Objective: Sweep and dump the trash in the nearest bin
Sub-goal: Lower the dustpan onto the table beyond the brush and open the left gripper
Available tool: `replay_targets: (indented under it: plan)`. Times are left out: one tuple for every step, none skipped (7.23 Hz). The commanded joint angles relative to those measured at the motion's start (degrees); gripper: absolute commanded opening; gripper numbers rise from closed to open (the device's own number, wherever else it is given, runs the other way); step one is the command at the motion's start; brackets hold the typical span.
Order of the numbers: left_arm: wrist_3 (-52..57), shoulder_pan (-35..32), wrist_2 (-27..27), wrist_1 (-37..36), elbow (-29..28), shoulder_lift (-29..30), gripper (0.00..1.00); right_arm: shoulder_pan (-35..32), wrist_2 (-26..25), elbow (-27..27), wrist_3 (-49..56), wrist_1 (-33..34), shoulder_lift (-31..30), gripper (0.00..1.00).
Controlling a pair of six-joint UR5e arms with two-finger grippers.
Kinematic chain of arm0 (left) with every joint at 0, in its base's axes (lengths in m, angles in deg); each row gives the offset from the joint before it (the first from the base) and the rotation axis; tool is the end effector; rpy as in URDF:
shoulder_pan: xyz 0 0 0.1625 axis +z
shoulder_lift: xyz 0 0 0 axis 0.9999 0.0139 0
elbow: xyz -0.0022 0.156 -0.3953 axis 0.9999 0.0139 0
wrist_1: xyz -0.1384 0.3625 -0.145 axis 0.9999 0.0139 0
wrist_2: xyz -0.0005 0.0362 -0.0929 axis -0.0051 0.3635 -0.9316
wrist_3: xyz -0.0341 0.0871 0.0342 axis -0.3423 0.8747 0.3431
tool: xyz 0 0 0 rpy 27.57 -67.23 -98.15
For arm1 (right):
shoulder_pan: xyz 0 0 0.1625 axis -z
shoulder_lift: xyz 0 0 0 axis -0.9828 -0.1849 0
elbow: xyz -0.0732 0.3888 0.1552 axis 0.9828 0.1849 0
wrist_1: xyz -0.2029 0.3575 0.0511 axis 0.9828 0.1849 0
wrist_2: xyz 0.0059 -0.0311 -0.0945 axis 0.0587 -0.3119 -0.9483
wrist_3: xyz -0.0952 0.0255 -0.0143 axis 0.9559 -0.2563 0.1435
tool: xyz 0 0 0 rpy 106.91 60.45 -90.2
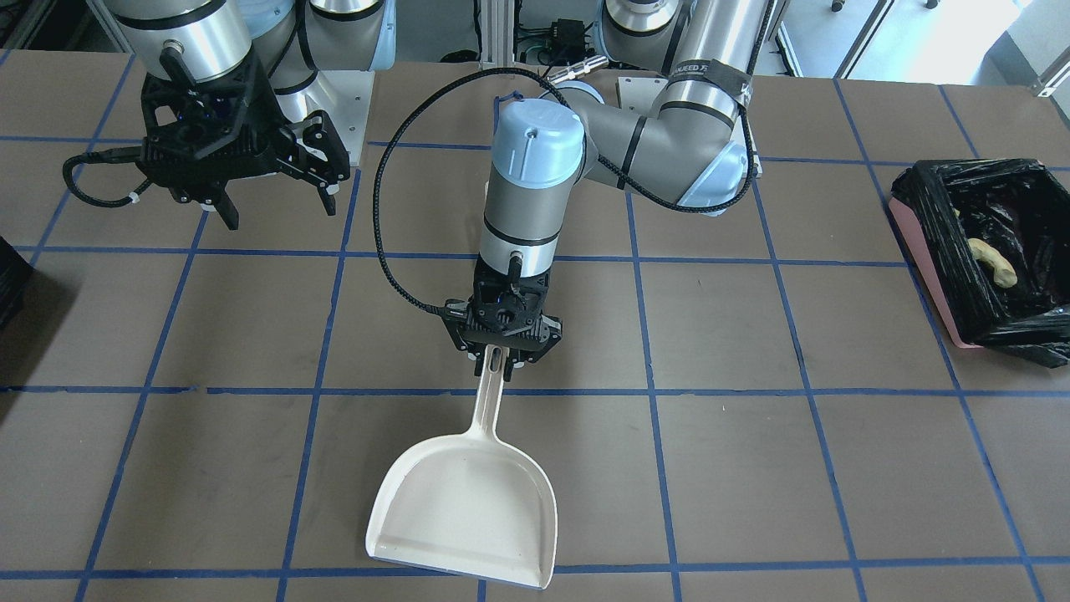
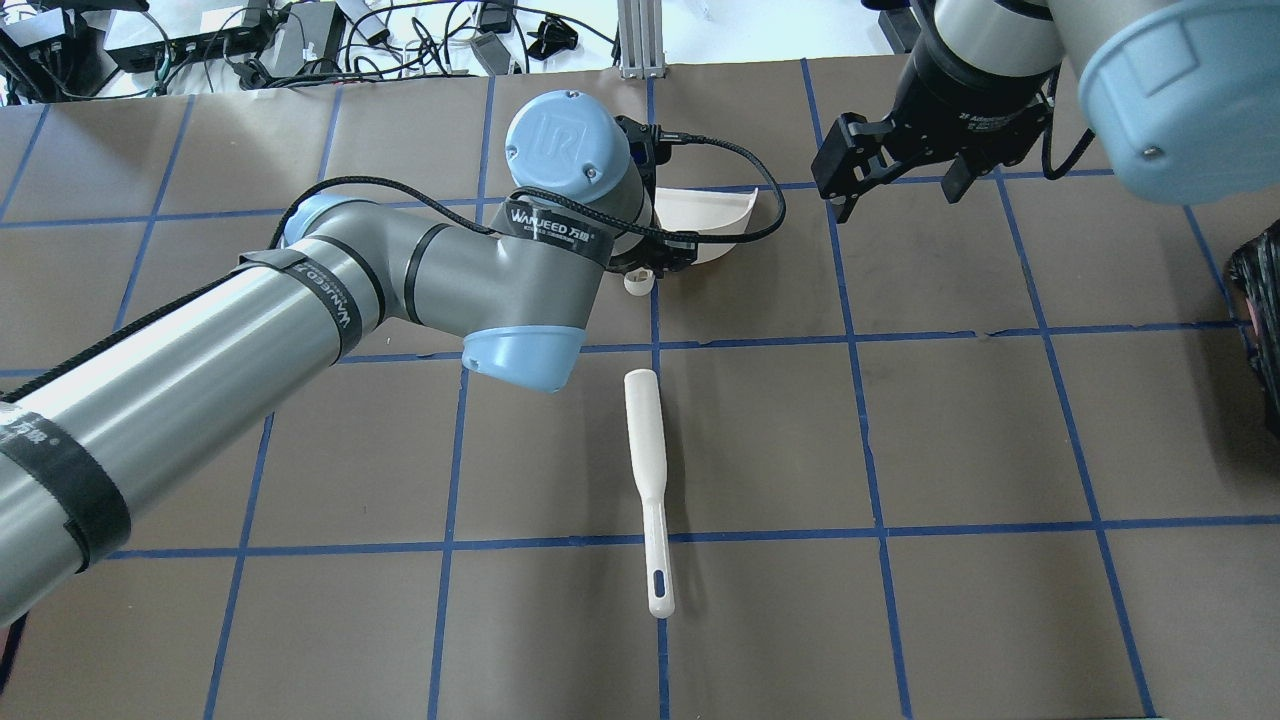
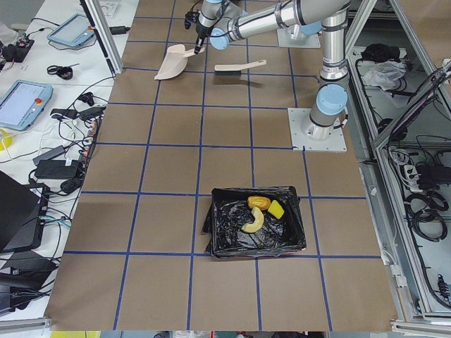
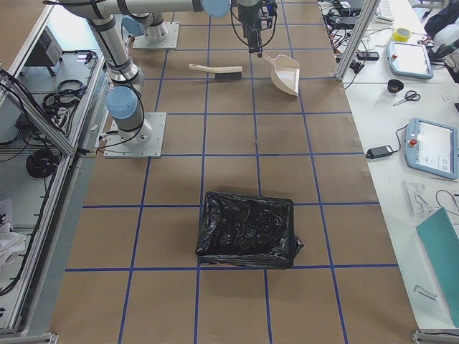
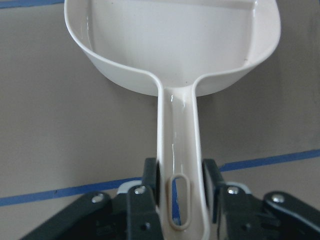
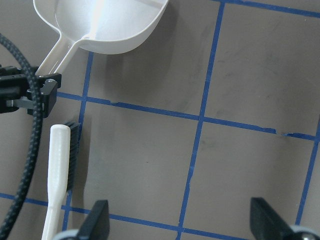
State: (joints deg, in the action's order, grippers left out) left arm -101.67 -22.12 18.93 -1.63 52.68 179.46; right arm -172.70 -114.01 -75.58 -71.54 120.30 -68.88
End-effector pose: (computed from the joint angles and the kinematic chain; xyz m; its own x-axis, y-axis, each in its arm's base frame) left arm -0.3489 -0.5253 0.2971 -0.9891 0.1185 0.0879 0.0872 0.9502 -0.2993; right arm 0.1672 -0.4891 0.5026 -0.9835 -0.1768 -0.0393 -0.1725 0.9805 -0.0940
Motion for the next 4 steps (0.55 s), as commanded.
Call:
replay_targets:
  plan:
    - [-3.5,-0.2,1.0,5.2,0.0,-0.9,0.0,0.0,0.0,0.0,0.1,0.0,0.0,1.0]
    - [-5.6,-0.6,2.3,7.5,0.0,-1.2,0.0,0.0,-0.2,-0.1,0.3,0.0,0.1,1.0]
    - [-9.0,-1.5,2.2,7.5,0.0,-0.8,0.0,0.0,-0.3,-0.1,0.2,-0.1,0.1,1.0]
    - [-9.5,-1.8,2.1,7.5,0.0,0.1,0.0,0.0,-0.1,-0.1,0.1,-0.1,0.0,1.0]
